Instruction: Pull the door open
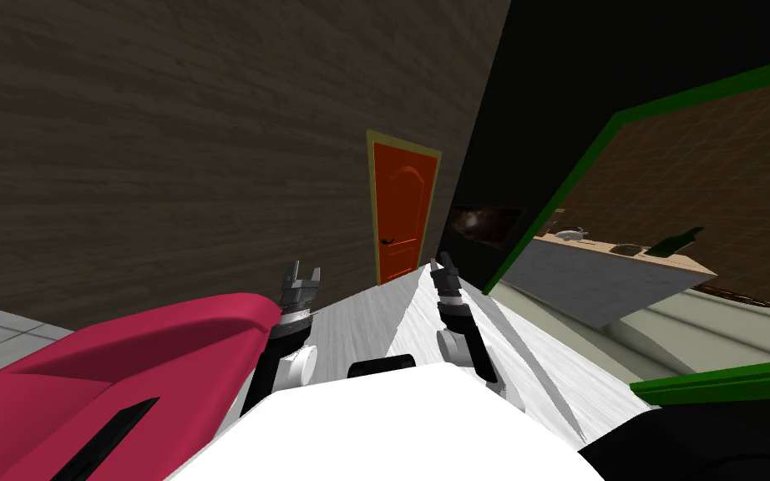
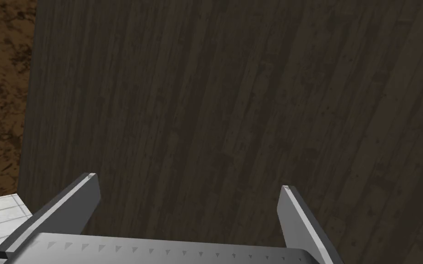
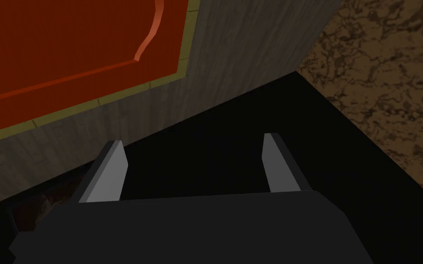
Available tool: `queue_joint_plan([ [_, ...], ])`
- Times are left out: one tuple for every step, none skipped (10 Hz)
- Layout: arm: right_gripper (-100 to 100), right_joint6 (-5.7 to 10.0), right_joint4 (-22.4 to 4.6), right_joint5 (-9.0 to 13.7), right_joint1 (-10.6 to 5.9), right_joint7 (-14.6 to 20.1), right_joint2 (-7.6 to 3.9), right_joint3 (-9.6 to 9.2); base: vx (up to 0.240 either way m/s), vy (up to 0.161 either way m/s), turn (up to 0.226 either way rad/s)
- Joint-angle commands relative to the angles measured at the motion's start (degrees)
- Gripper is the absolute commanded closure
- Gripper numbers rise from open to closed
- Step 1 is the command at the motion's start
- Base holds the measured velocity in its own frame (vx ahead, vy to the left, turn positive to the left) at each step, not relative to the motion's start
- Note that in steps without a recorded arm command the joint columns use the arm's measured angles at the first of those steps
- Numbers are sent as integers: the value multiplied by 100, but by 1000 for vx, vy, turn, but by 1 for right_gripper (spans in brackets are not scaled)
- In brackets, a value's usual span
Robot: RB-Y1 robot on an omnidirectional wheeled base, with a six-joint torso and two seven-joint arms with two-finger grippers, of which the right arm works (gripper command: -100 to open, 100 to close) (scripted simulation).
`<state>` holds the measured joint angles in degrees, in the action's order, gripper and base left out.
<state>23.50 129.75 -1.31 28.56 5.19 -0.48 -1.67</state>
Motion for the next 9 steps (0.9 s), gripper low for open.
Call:
queue_joint_plan([
  [-100,36,-191,10,-62,14,-64,6,-3,-6,87],
  [-100,48,-255,13,-83,19,-85,7,107,0,52],
  [-100,72,-383,19,-125,29,-126,11,135,-15,53],
  [-100,89,-475,24,-155,36,-153,14,114,-27,49],
  [-100,124,-659,33,-214,50,-207,19,152,-7,92],
  [-100,141,-751,38,-244,57,-234,22,145,-1,77],
  [-100,162,-867,44,-282,66,-266,25,95,-14,52],
  [-100,184,-982,50,-320,74,-298,29,83,-10,53],
  [-100,206,-1098,56,-357,83,-330,32,80,6,56],
])
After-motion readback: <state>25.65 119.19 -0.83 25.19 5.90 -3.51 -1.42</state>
